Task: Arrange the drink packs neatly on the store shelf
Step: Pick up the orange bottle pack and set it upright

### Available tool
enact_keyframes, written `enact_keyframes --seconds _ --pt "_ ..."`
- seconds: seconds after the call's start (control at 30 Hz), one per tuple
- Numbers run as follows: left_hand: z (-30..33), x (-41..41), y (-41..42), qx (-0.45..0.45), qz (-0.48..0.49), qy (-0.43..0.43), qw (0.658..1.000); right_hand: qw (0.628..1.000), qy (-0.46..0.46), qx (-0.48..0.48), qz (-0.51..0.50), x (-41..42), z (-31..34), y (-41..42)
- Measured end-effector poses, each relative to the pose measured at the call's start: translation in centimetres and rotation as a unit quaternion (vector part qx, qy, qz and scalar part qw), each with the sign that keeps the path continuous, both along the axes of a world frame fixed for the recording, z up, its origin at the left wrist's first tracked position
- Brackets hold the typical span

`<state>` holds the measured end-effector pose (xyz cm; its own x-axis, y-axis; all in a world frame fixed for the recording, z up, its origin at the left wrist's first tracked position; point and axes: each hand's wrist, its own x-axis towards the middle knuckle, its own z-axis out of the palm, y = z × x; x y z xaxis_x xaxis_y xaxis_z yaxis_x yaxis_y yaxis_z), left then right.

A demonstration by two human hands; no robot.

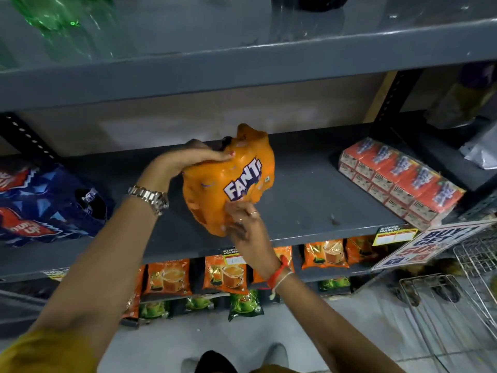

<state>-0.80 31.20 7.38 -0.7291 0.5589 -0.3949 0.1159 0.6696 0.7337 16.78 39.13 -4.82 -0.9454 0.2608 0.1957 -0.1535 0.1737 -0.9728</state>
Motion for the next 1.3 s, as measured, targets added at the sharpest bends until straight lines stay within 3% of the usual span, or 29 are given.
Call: enact_keyframes --seconds 0.1,0.23,0.33,0.4,0.47,0.63,0.8,1.0,1.17,1.3 --pt "0.2 -0.3 0.7 -0.041 -0.007 0.096 0.994 0.993 0.026 0.114 -0.006 -1.6 0.0 -1.7" --pt "-0.7 0.3 0.0 -0.017 0.029 0.232 0.972 0.996 0.022 0.082 0.002 -2.2 0.6 -1.5" --pt "-3.3 3.0 -1.9 0.174 0.224 0.299 0.911 0.976 0.034 -0.075 -0.2 -2.5 0.8 1.4" --pt "-5.8 6.1 -2.7 0.337 0.368 0.233 0.835 0.939 0.044 -0.135 -0.314 -3.4 1.3 4.7" --pt "-7.9 9.0 -2.8 0.424 0.424 0.141 0.788 0.94 0.007 -0.137 -0.314 -4.7 2.2 7.4" --pt "-10.1 10.5 -2.6 0.421 0.384 0.055 0.82 0.971 -0.109 -0.111 -0.182 -6.4 2.0 8.7" --pt "-10.1 7.5 -4.4 0.372 0.319 0.068 0.869 0.967 -0.08 -0.119 -0.211 -4.0 0.1 6.5" --pt "-11.7 6.5 -5.5 0.37 0.292 0.109 0.875 0.968 -0.064 -0.08 -0.228 -2.2 -1.0 5.2" --pt "-11.0 7.5 -4.8 0.406 0.375 0.071 0.83 0.969 -0.042 -0.113 -0.216 -1.0 -0.7 6.2" --pt "-10.4 11.2 -3.0 0.437 0.415 0.205 0.771 0.931 0.031 -0.143 -0.334 1.8 -0.9 8.6"
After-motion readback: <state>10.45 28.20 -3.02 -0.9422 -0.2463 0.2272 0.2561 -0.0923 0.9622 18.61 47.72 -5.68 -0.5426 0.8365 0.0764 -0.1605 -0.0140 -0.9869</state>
